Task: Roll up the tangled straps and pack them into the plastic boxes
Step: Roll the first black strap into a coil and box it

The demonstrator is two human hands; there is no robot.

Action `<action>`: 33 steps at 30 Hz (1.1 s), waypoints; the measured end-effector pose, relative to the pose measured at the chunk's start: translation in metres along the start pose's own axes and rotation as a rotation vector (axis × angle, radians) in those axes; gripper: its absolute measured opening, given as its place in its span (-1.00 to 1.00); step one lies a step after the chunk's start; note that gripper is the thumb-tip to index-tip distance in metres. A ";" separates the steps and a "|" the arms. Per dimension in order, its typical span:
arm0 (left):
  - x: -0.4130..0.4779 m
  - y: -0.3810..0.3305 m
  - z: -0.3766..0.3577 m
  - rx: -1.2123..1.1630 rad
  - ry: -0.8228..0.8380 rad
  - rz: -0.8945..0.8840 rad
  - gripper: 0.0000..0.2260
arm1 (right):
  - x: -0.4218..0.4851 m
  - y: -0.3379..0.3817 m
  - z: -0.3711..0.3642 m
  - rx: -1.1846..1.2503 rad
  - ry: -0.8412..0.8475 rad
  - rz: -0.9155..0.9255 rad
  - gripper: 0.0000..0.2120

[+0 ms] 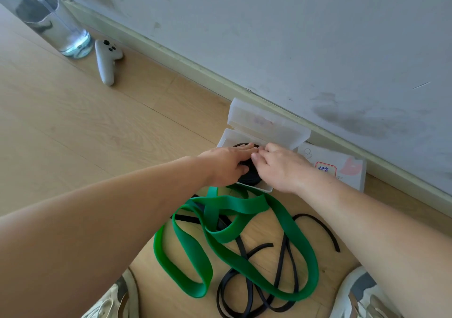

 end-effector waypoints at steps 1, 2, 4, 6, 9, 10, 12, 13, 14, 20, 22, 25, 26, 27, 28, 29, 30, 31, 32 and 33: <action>0.001 0.000 -0.002 0.000 0.018 0.007 -0.38 | 0.000 0.004 -0.001 -0.064 0.002 0.020 -0.55; 0.003 0.001 -0.003 0.005 0.029 0.013 -0.34 | 0.001 0.006 -0.001 -0.106 0.006 0.028 -0.59; 0.003 0.001 -0.005 -0.002 0.035 0.014 -0.28 | 0.003 0.008 0.002 -0.117 0.019 0.037 -0.69; 0.001 0.002 -0.007 -0.025 0.020 -0.002 -0.25 | -0.003 0.011 0.010 -0.086 0.009 0.053 -0.79; -0.003 0.006 -0.001 -0.059 -0.063 -0.040 -0.25 | -0.020 0.012 0.029 -0.028 -0.171 0.109 -0.76; -0.005 0.006 0.001 -0.073 -0.090 -0.055 -0.25 | -0.024 0.013 0.032 0.051 -0.213 0.132 -0.69; -0.007 0.002 0.002 -0.099 -0.106 -0.070 -0.26 | -0.025 0.008 0.033 0.218 -0.242 0.143 -0.56; -0.007 0.001 0.004 -0.115 -0.118 -0.059 -0.29 | -0.021 0.004 0.033 0.250 -0.243 0.136 -0.51; -0.007 0.001 0.008 -0.133 -0.146 -0.044 -0.33 | -0.017 0.003 0.032 0.261 -0.242 0.134 -0.47; -0.012 0.011 0.023 -0.128 -0.288 0.002 -0.41 | -0.015 -0.001 0.023 0.140 -0.298 0.139 -0.37; -0.011 0.007 0.020 -0.087 -0.267 -0.043 -0.34 | -0.018 -0.001 0.021 0.111 -0.312 0.159 -0.37; -0.005 -0.001 0.014 -0.055 -0.235 -0.123 -0.22 | -0.016 -0.004 0.021 0.141 -0.306 0.150 -0.37; -0.003 -0.003 0.013 -0.057 -0.218 -0.124 -0.20 | -0.015 -0.005 0.022 0.159 -0.296 0.135 -0.35; -0.002 -0.004 0.013 -0.063 -0.204 -0.123 -0.19 | -0.014 -0.005 0.023 0.175 -0.285 0.123 -0.34; -0.002 -0.005 0.013 -0.073 -0.196 -0.126 -0.19 | -0.013 -0.005 0.024 0.186 -0.273 0.115 -0.35; -0.001 -0.006 0.013 -0.084 -0.190 -0.128 -0.21 | -0.013 -0.005 0.024 0.195 -0.256 0.110 -0.36; -0.001 -0.007 0.013 -0.085 -0.182 -0.127 -0.23 | -0.013 -0.006 0.024 0.202 -0.232 0.103 -0.37; -0.001 -0.007 0.012 -0.076 -0.171 -0.124 -0.25 | -0.014 -0.006 0.022 0.206 -0.210 0.100 -0.38; -0.001 -0.008 0.011 -0.068 -0.161 -0.120 -0.27 | -0.014 -0.007 0.021 0.209 -0.187 0.096 -0.37; 0.000 -0.007 0.010 -0.073 -0.155 -0.108 -0.30 | -0.015 -0.008 0.021 0.211 -0.165 0.095 -0.35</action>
Point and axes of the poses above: each hand's wrist, its own x-axis towards the middle knuckle, its own z-axis out of the back of the hand, y = z × x, the point moved 10 cm from there along x, towards the middle knuckle, and after that the axes turned 7 degrees about -y, right-handed, at the moved point
